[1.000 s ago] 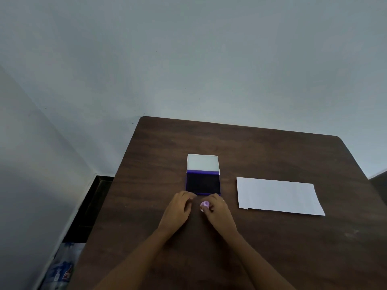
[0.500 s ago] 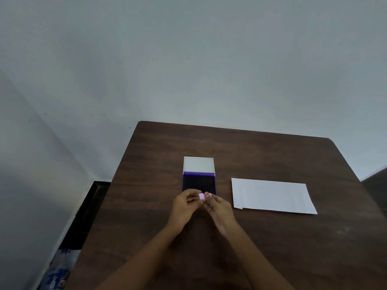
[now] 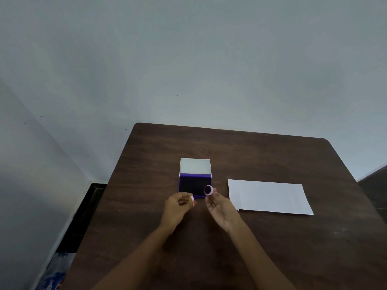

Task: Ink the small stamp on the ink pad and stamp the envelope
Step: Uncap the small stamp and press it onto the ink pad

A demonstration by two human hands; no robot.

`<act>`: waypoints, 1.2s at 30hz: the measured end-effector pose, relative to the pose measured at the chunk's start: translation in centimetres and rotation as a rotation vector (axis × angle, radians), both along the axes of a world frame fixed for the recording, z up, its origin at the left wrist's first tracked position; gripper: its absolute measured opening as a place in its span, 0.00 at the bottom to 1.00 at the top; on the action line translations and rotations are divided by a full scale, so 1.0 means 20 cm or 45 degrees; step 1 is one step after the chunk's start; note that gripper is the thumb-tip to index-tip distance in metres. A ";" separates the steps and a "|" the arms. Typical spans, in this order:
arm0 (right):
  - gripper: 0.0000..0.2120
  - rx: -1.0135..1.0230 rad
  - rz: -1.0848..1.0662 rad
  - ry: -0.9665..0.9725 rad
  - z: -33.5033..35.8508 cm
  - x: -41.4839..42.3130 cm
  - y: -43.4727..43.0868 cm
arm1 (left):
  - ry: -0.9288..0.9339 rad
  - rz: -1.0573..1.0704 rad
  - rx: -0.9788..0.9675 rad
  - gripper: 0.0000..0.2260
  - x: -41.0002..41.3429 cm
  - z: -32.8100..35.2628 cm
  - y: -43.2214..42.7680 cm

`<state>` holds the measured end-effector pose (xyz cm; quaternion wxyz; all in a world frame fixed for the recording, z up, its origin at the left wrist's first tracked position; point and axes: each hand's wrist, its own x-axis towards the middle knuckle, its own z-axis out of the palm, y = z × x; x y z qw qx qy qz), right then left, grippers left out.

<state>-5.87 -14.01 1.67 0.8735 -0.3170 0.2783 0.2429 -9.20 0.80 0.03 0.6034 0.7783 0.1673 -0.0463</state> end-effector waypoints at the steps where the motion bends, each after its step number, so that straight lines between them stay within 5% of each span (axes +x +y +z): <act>1: 0.07 0.067 -0.037 0.037 0.01 0.01 -0.01 | -0.002 -0.076 0.114 0.11 0.00 -0.02 0.00; 9: 0.16 0.266 -0.048 0.003 0.07 0.04 -0.02 | -0.037 -0.657 0.755 0.14 0.01 -0.12 -0.03; 16: 0.20 0.246 -0.053 0.004 0.05 0.08 -0.02 | -0.013 -0.732 0.833 0.21 0.04 -0.14 -0.04; 21: 0.16 0.109 0.001 -0.093 0.05 0.13 -0.02 | -0.256 -0.556 0.804 0.16 0.04 -0.14 0.01; 25: 0.10 -0.305 0.099 -0.231 0.03 0.19 0.03 | -0.322 -0.299 0.774 0.17 0.08 -0.15 0.08; 29: 0.09 -1.286 0.350 -0.583 0.00 0.21 0.12 | -0.252 -0.202 0.742 0.29 0.12 -0.18 0.14; 36: 0.10 -1.753 0.565 -1.101 -0.05 0.26 0.30 | -0.208 -0.249 0.887 0.39 0.17 -0.28 0.15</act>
